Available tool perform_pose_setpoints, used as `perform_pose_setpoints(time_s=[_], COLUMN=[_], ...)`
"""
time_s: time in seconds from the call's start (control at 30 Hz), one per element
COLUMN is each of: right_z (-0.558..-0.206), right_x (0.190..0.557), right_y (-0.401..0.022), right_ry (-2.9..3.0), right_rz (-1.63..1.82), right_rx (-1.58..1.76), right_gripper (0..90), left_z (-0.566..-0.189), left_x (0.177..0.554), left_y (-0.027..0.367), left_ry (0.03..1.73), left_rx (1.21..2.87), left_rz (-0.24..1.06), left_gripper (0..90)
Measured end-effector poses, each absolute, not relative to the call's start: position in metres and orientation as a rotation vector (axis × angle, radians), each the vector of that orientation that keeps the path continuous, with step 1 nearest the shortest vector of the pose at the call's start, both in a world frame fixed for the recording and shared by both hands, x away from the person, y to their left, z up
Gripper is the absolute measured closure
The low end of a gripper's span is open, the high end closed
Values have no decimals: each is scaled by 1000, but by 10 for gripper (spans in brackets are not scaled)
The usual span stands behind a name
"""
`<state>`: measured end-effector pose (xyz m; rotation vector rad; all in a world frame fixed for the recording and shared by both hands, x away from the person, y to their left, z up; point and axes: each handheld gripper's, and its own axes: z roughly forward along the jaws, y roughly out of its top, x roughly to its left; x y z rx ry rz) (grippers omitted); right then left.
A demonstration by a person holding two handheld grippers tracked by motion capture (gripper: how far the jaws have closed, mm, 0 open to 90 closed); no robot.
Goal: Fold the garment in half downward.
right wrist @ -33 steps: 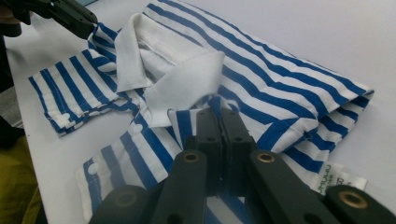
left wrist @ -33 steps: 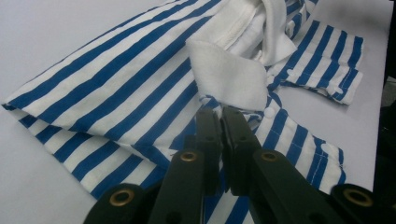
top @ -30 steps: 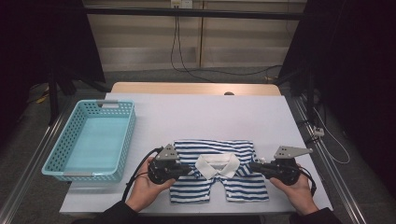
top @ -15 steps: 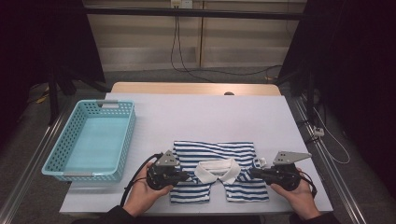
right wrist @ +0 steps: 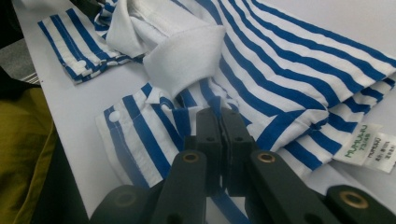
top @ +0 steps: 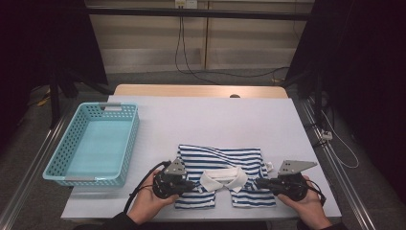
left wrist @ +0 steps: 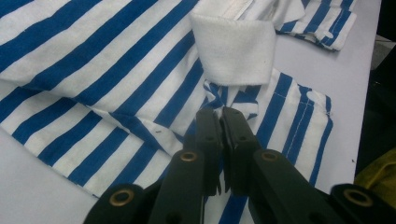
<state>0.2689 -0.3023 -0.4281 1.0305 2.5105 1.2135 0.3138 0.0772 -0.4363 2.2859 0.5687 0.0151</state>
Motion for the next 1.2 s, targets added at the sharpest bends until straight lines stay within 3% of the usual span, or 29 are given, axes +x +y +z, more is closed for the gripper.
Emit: perform_pose_setpoints(time_s=[0.33,0.6,0.7,1.0,1.2], right_z=[-431,-428,-425,-414,-409], right_x=[268,263,265,289,318], right_y=[-300,-300,-303,-293,-267], right_ry=[2552,2541,2496,2460,2511], right_rz=[1168,1206,1218,1250,1270], right_rx=[1008,1011,1039,1041,990], right_gripper=[826,685,581,570,609], left_z=[-438,-435,-432,-426,-421], left_x=[312,315,316,333,346], left_y=[80,82,81,69,56], left_ry=[581,603,622,674,676], left_rx=[2281,2244,2232,2152,2128], left_rz=[0,5,33,26,5], left_gripper=[842,702,617,424,464])
